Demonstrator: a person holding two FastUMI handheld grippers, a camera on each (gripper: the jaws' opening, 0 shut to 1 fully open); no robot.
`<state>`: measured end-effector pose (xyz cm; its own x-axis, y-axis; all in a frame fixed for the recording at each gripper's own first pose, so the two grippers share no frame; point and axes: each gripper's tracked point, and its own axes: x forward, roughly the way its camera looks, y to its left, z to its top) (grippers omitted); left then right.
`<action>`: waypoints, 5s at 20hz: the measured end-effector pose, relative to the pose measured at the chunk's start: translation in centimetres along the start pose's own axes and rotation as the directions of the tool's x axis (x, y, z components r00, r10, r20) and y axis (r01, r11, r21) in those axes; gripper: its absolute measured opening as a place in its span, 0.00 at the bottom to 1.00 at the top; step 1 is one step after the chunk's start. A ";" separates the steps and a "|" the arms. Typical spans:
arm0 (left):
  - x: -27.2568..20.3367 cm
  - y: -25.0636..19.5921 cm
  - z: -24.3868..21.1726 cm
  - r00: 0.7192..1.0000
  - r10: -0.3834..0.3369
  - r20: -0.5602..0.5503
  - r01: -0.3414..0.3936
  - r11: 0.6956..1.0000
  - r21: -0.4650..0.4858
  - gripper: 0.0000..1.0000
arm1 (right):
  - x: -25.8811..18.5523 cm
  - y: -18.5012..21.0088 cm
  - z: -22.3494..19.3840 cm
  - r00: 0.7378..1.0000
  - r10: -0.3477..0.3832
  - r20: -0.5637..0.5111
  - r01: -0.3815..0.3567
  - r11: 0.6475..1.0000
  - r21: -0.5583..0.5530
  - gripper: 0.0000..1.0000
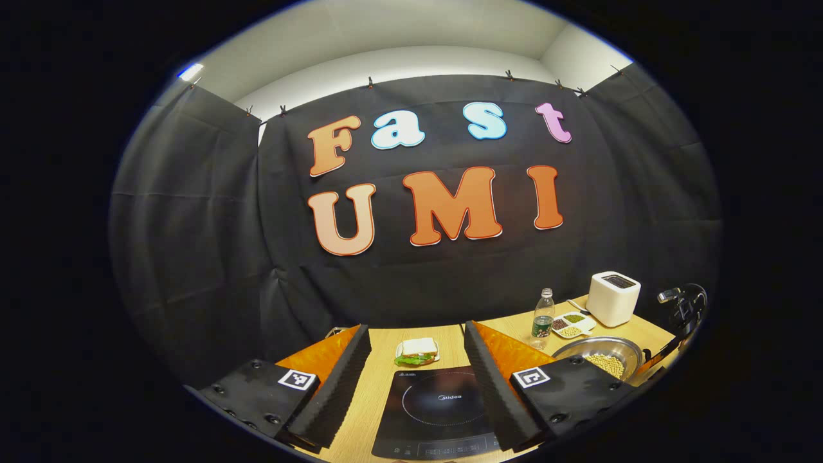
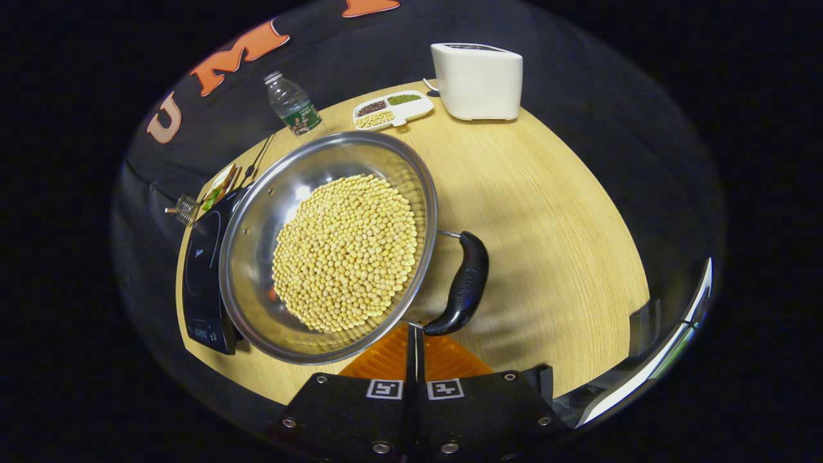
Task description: First push the handle of the pot to place it horizontally, then grasp the pot with both hands and set it on the induction cooktop.
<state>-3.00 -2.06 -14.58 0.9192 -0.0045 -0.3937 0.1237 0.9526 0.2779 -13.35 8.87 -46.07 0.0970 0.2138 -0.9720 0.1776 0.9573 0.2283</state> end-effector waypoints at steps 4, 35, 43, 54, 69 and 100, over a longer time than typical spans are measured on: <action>0.4 -0.4 -0.1 1.000 0.000 -0.004 0.000 1.000 -0.005 0.98 | 0.5 -1.2 2.0 1.000 -0.015 0.025 0.015 0.999 0.030 0.00; 5.0 -7.1 -8.9 0.962 -0.154 -0.225 0.108 0.973 -0.204 0.96 | 3.6 -2.8 12.6 0.990 -0.059 0.130 0.051 0.997 0.063 0.00; 6.8 -13.3 -12.8 0.903 -0.255 -0.347 0.190 0.959 -0.210 0.96 | -0.8 -1.0 15.4 0.969 0.047 0.241 -0.050 0.999 0.006 0.25; 9.6 -23.9 -20.7 0.743 -0.399 -0.537 0.284 0.915 -0.287 0.95 | 1.3 0.0 15.4 0.961 -0.056 0.272 0.092 0.988 -0.123 0.71; 13.4 -28.8 -30.0 0.636 -0.396 -0.662 0.231 0.917 -0.326 0.93 | 3.7 -0.7 15.6 0.953 -0.108 0.284 0.162 0.971 -0.174 0.72; 16.4 -30.6 -31.3 0.772 -0.282 -0.570 0.215 0.959 -0.184 0.73 | 5.4 -3.3 14.8 0.922 -0.172 0.346 0.236 0.960 -0.152 0.63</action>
<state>-3.44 -21.72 -56.97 0.4616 -0.0993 -0.8815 0.2481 0.9685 0.0209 1.07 3.95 -51.22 0.3978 -0.0344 -0.9168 0.0441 0.9989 -0.0184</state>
